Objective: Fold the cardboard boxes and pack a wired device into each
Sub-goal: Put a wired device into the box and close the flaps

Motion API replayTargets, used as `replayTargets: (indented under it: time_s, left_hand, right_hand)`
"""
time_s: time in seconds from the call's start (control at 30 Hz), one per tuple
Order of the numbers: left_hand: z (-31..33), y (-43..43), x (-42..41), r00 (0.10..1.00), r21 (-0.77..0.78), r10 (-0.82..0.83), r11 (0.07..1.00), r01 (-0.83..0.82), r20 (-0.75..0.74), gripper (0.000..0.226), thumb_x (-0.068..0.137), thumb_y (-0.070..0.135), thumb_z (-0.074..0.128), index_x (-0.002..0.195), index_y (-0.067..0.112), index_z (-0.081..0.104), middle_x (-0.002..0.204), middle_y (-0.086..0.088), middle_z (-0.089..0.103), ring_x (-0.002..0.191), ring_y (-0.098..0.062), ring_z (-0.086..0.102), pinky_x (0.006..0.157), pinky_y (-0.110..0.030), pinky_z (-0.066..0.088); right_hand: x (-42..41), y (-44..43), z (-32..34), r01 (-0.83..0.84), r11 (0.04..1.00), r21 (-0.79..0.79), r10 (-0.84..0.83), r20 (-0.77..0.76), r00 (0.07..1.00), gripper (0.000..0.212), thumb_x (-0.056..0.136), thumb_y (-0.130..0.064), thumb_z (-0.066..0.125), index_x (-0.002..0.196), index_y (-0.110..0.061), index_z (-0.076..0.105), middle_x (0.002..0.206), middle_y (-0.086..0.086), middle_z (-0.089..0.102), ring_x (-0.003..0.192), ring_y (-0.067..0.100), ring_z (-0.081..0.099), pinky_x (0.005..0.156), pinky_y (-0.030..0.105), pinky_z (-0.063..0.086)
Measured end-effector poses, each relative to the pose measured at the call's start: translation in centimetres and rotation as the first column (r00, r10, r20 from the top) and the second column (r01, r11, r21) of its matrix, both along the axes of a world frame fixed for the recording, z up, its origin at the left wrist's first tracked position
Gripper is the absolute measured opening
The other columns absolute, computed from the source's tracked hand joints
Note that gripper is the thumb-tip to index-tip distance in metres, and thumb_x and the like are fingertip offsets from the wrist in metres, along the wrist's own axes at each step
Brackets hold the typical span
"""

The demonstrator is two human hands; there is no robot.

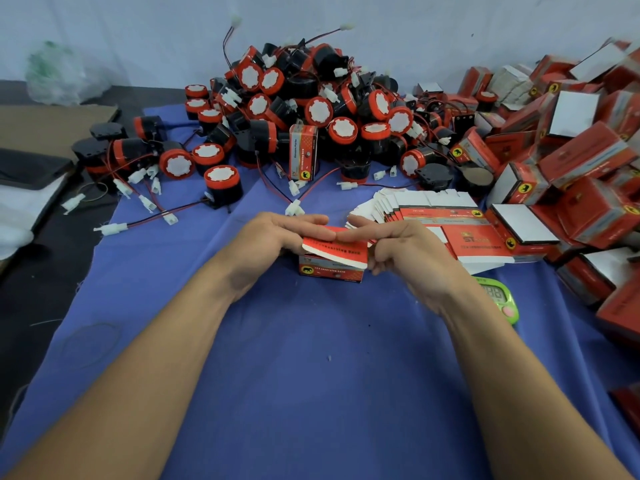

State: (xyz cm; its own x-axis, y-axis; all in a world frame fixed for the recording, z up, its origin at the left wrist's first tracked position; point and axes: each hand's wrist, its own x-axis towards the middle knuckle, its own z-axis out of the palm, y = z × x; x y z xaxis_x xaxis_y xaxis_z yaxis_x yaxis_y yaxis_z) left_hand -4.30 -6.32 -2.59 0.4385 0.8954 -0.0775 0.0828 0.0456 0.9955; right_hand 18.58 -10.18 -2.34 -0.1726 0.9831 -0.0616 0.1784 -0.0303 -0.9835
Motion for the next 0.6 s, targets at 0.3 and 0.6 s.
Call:
replayTargets:
  time_s: [0.3, 0.6]
  left_hand:
    - [-0.3, -1.0, -0.9, 0.99, 0.104, -0.093, 0.989, 0.104, -0.107, 0.045, 0.083, 0.004, 0.084, 0.117, 0.033, 0.08, 0.142, 0.019, 0.058, 0.124, 0.007, 0.059, 0.095, -0.018, 0.054]
    - [-1.0, -1.1, -0.2, 0.976, 0.247, 0.061, 0.969, -0.007, -0.209, 0.044, 0.082, 0.021, 0.088, 0.111, 0.052, 0.074, 0.125, 0.022, 0.072, 0.115, 0.007, 0.065, 0.106, -0.026, 0.051]
  right_hand:
    - [-0.9, -2.1, 1.1, 0.057, 0.986, 0.156, -0.114, 0.389, 0.914, 0.047, 0.072, -0.02, 0.09, 0.113, -0.041, 0.077, 0.14, -0.018, 0.061, 0.115, -0.014, 0.058, 0.099, 0.017, 0.049]
    - [-1.5, -2.5, 1.2, 0.039, 0.962, 0.27, -0.194, 0.579, 0.792, 0.046, 0.091, -0.026, 0.075, 0.134, -0.04, 0.066, 0.139, -0.015, 0.062, 0.123, -0.004, 0.044, 0.078, -0.01, 0.027]
